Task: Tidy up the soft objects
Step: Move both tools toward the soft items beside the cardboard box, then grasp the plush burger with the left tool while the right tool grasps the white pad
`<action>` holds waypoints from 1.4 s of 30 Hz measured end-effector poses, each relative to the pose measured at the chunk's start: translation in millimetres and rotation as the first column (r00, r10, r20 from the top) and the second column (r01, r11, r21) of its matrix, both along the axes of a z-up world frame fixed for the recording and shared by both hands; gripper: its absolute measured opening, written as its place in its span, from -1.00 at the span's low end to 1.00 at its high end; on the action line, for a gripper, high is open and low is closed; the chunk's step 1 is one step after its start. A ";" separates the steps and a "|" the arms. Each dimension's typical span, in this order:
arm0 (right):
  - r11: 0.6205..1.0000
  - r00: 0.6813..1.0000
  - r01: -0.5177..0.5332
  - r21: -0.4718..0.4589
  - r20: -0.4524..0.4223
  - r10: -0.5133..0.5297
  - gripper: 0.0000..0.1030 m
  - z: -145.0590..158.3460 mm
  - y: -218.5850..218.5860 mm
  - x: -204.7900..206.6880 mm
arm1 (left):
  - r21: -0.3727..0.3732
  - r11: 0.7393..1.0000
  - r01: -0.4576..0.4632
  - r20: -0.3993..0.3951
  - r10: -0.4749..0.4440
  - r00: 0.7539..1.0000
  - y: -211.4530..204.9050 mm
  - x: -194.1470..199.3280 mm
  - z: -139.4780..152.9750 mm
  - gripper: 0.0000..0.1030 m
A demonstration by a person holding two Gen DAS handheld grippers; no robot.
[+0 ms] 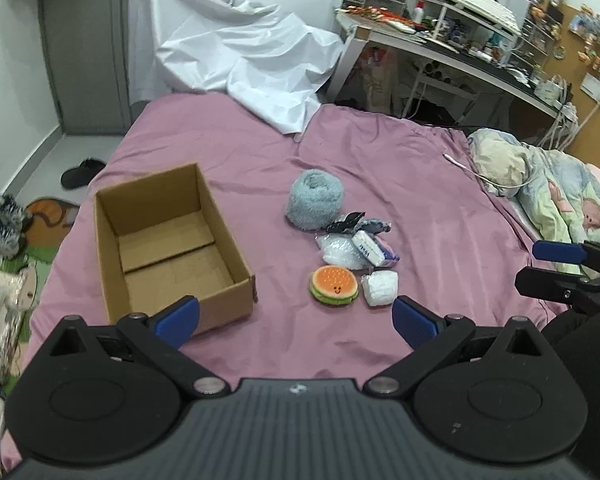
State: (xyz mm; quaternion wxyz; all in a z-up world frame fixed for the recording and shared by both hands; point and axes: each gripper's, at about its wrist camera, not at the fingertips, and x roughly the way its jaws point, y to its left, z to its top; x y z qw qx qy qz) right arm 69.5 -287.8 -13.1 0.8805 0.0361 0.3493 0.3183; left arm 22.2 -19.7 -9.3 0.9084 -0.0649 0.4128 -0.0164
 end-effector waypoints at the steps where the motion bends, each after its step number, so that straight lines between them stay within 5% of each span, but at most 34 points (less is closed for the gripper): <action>1: 1.000 1.000 0.001 0.001 0.000 -0.001 1.00 -0.4 -0.5 1.3 | 0.002 1.000 0.004 0.002 -0.004 1.000 0.0 1.9 0.1 0.98; 23: 0.996 0.995 0.085 0.027 -0.047 -0.083 1.00 -30.2 -9.5 31.5 | -0.022 0.996 0.086 0.022 -0.085 0.996 3.9 47.8 -24.4 0.94; 42: 0.987 0.981 0.159 0.036 -0.114 -0.155 0.98 -61.2 -11.1 52.0 | 0.062 0.970 0.236 0.044 -0.239 0.970 -20.0 83.9 -50.5 0.93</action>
